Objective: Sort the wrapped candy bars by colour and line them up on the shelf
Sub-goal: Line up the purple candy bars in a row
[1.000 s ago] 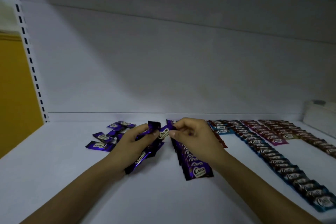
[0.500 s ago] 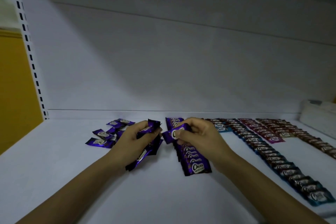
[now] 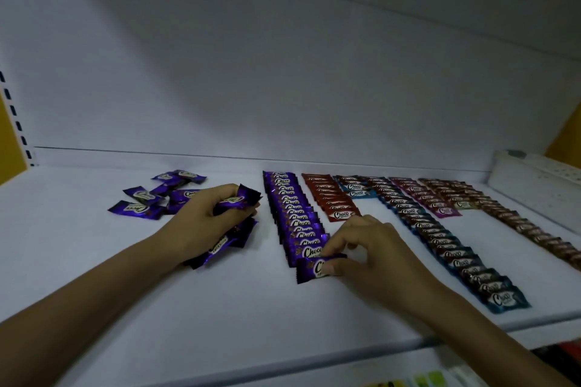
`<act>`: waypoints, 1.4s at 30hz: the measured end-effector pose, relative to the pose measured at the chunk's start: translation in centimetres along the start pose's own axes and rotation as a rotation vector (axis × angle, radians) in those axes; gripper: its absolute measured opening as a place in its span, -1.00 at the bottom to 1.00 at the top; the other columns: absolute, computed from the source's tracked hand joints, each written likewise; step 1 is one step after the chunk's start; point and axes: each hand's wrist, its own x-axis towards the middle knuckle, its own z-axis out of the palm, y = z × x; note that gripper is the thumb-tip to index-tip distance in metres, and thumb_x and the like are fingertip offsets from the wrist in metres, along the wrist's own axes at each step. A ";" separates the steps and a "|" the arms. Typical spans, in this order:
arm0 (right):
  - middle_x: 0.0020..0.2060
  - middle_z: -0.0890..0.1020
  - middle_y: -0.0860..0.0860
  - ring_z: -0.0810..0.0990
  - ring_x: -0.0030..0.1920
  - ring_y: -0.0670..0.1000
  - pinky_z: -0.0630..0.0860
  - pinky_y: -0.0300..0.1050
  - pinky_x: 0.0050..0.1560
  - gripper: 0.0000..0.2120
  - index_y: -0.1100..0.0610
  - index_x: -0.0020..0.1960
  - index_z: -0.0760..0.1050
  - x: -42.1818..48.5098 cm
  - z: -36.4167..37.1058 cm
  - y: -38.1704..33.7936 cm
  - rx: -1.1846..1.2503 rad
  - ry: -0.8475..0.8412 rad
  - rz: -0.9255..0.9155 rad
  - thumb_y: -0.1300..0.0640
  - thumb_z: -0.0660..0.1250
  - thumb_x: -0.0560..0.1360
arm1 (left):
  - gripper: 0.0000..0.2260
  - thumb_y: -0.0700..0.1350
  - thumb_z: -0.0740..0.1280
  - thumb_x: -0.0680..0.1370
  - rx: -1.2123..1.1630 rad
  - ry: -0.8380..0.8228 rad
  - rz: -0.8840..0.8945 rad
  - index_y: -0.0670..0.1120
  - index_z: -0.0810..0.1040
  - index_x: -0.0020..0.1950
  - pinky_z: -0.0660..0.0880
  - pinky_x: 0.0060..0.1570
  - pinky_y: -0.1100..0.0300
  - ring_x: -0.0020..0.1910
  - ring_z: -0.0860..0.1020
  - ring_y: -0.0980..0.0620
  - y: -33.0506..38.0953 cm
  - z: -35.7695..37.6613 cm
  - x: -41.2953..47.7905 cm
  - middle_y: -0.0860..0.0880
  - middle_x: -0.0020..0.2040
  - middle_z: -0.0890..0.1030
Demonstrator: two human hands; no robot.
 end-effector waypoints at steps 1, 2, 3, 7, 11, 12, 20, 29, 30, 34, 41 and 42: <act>-0.19 0.49 -0.31 0.42 -0.05 -0.31 0.36 -0.21 0.10 -0.86 -0.15 -0.12 0.61 0.2 0.1 -0.1 -0.029 -0.001 -0.003 -0.08 0.50 0.33 | -0.90 -0.17 0.32 0.56 0.002 0.001 0.000 -0.04 0.63 0.00 0.51 0.06 0.11 -0.02 0.65 -0.01 -0.1 0.0 0.0 0.01 -0.09 0.69; -0.18 0.48 -0.31 0.41 -0.05 -0.31 0.35 -0.21 0.11 -0.84 -0.13 -0.11 0.62 0.4 0.2 -0.1 -0.044 -0.002 -0.004 -0.10 0.49 0.33 | -0.89 -0.17 0.32 0.56 0.002 0.002 0.000 -0.03 0.63 0.00 0.52 0.04 0.15 -0.02 0.65 0.02 -0.1 -0.1 -0.1 0.03 -0.09 0.69; -0.18 0.48 -0.31 0.41 -0.05 -0.32 0.35 -0.23 0.11 -0.83 -0.12 -0.10 0.62 0.6 0.3 -0.1 -0.053 0.002 -0.006 -0.11 0.49 0.34 | -0.89 -0.17 0.32 0.56 0.000 0.002 -0.003 -0.01 0.63 -0.01 0.52 0.02 0.18 -0.03 0.65 0.03 -0.1 -0.1 0.0 0.04 -0.09 0.69; -0.11 0.52 -0.27 0.40 -0.03 -0.32 0.28 -0.32 0.09 -0.80 -0.11 -0.07 0.59 0.7 0.7 -0.2 -0.088 0.037 -0.039 -0.12 0.47 0.35 | -0.87 -0.17 0.31 0.57 -0.004 -0.012 -0.006 0.00 0.63 0.00 0.53 0.02 0.15 -0.04 0.65 0.03 -0.1 -0.2 0.0 0.04 -0.09 0.70; -0.24 0.55 -0.24 0.47 -0.09 -0.21 0.36 -0.27 -0.01 -0.86 -0.05 -0.20 0.56 0.9 0.7 -0.3 -0.029 0.137 -0.074 -0.07 0.48 0.36 | -0.85 -0.20 0.32 0.56 -0.039 -0.021 0.003 0.00 0.64 0.02 0.53 -0.05 0.36 -0.03 0.65 0.07 -0.3 0.0 0.1 0.05 -0.08 0.70; -0.29 0.56 -0.21 0.49 -0.13 -0.17 0.40 -0.24 -0.07 -0.87 -0.03 -0.23 0.56 1.1 0.8 -0.5 0.038 0.177 -0.085 -0.03 0.47 0.38 | -0.86 -0.20 0.32 0.55 -0.047 -0.024 0.010 -0.01 0.64 0.02 0.52 -0.06 0.39 -0.03 0.65 0.07 -0.2 0.0 0.1 0.05 -0.08 0.70; -0.22 0.67 0.03 0.61 -0.19 0.08 0.57 -0.05 -0.12 -0.84 -0.02 -0.01 0.63 6.6 2.0 -6.1 0.413 0.096 -0.160 0.21 0.40 0.48 | -0.74 0.05 0.28 0.51 -0.036 -0.128 0.074 -0.02 0.64 0.08 0.52 -0.03 0.20 -0.04 0.64 0.01 0.9 -0.4 -0.3 -0.09 -0.04 0.68; -0.31 0.66 0.09 0.58 -0.38 -0.04 0.49 -0.25 -0.34 -0.87 0.08 -0.19 0.62 7.6 1.1 -6.1 1.022 0.043 0.144 0.08 0.34 0.48 | -0.69 0.10 0.25 0.52 -0.070 -0.094 -0.069 -0.08 0.66 0.00 0.51 -0.14 0.34 -0.12 0.65 0.10 0.5 -1.1 0.1 0.00 -0.10 0.70; -0.27 0.68 0.12 0.61 -0.35 -0.02 0.52 -0.24 -0.32 -0.85 0.09 -0.18 0.62 7.4 0.9 -6.1 1.055 0.031 0.144 0.03 0.35 0.44 | -0.75 0.05 0.26 0.55 -0.068 -0.096 -0.076 -0.04 0.66 -0.01 0.49 -0.15 0.42 -0.10 0.64 0.19 0.5 -1.0 0.1 0.09 -0.09 0.70; -0.28 0.69 0.13 0.66 -0.31 0.03 0.55 -0.25 -0.31 -0.73 0.10 -0.23 0.62 6.5 0.0 -5.6 0.964 0.035 0.099 -0.10 0.46 0.23 | -0.77 0.04 0.25 0.56 -0.055 -0.062 -0.090 -0.01 0.67 -0.01 0.43 -0.11 0.52 -0.01 0.60 0.31 0.8 -1.0 0.1 0.25 -0.05 0.67; -0.52 0.55 -0.04 0.59 -0.46 -0.07 0.61 0.11 -0.27 -0.67 0.15 -0.22 0.43 3.8 -1.1 -3.9 0.577 0.019 -0.029 0.10 0.57 0.22 | -0.79 -0.02 0.26 0.57 -0.112 -0.013 -0.098 -0.04 0.68 -0.01 0.49 -0.07 0.44 0.02 0.61 0.28 0.4 -0.9 0.3 0.23 0.00 0.67; -0.58 0.46 -0.10 0.52 -0.52 -0.14 0.60 0.15 -0.29 -0.71 0.13 -0.23 0.41 3.5 -1.1 -3.8 0.511 0.035 -0.064 0.16 0.55 0.30 | -0.78 -0.01 0.26 0.57 -0.107 -0.014 -0.100 -0.04 0.68 -0.01 0.50 -0.04 0.43 0.03 0.61 0.26 0.4 -0.8 0.4 0.22 0.01 0.67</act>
